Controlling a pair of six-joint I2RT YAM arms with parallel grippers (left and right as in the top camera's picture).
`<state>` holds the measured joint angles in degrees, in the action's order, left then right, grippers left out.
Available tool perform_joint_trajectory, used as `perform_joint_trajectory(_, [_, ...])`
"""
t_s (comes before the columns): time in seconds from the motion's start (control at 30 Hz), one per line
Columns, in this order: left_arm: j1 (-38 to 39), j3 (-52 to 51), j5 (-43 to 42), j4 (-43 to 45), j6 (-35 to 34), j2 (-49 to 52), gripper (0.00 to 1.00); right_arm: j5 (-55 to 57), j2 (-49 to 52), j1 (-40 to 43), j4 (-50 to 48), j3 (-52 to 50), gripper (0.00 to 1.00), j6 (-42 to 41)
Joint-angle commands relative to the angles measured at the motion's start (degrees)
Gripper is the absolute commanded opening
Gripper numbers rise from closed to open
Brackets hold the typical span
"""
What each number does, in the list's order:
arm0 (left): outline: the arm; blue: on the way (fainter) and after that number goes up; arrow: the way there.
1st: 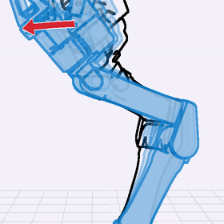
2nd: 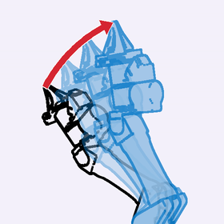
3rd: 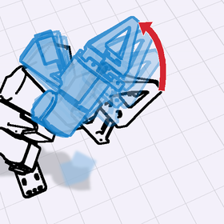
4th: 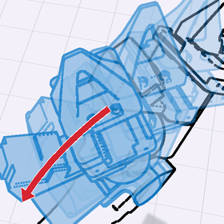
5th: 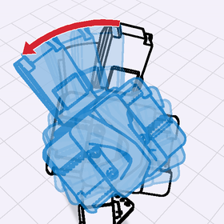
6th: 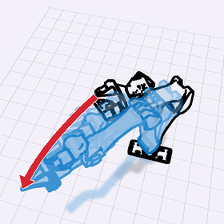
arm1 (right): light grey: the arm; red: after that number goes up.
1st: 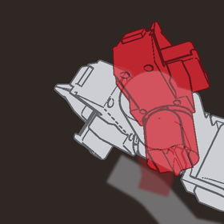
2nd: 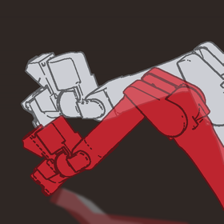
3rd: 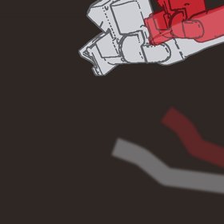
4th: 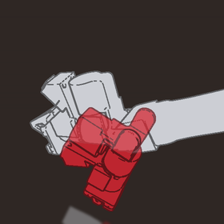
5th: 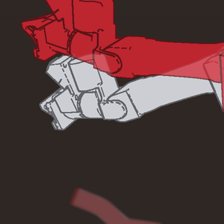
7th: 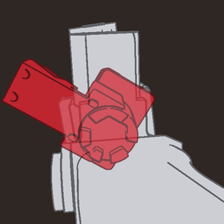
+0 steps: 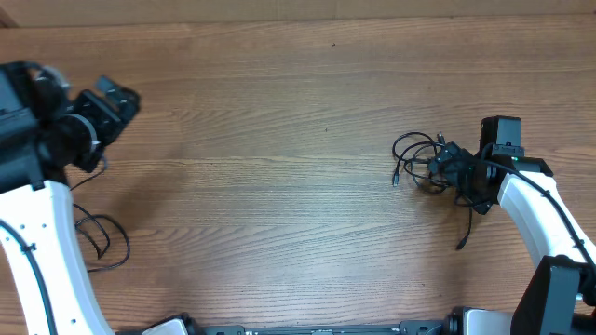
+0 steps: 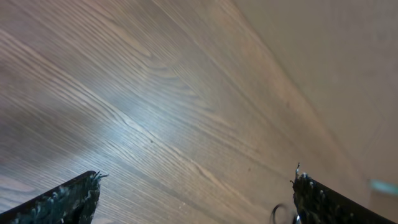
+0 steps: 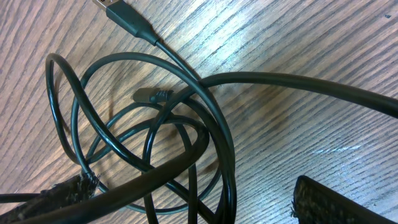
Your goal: Untangle cables
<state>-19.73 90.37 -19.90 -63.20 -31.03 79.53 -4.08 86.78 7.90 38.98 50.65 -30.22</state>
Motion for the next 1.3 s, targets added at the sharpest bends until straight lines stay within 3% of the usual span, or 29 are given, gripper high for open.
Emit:
perform_joint_trajectory(0.0, [5.0, 0.2, 4.9, -0.2, 2.0, 0.0, 0.99, 0.4, -0.9, 0.4, -0.7, -0.1, 1.0, -0.2])
perform_joint_trajectory(0.27, [11.7, 0.2, 10.3, -2.3, 3.0, 0.0, 1.0, -10.3, -0.9, 0.4, -2.6, -0.1, 1.0, -0.2])
perform_joint_trajectory(0.33, [11.7, 0.2, 11.4, -3.2, 3.0, 0.0, 1.0, -17.3, -0.9, 0.4, -3.2, -0.1, 1.0, 0.1])
perform_joint_trajectory(0.5, [11.7, 0.2, 13.0, -4.3, 3.2, 0.0, 0.99, -42.7, -0.9, -3.5, -9.2, -0.1, 0.99, 12.8])
perform_joint_trajectory(0.6, [11.7, 0.2, 13.1, -4.1, 3.2, 0.0, 1.0, -47.5, -0.9, -10.2, -10.7, -0.1, 0.99, 15.8])
perform_joint_trajectory(0.7, [11.7, 0.2, 13.1, -4.2, 3.2, 0.0, 0.99, -43.7, -0.9, -19.3, -10.6, -0.1, 0.99, 17.2])
perform_joint_trajectory(0.87, [11.7, 0.2, 13.1, -4.3, 3.3, 0.0, 1.0, -27.4, -1.0, -31.3, -7.3, 2.1, 1.0, 16.5])
perform_joint_trajectory(1.07, [11.9, 0.2, 12.8, -4.4, 3.8, 0.0, 1.0, -6.9, -3.2, -33.0, 11.5, 13.5, 1.0, 16.6])
perform_joint_trajectory(1.27, [13.5, -0.2, 7.2, -4.2, 3.8, 0.0, 1.0, -3.5, -7.5, -33.0, 21.4, 19.8, 1.0, 16.4])
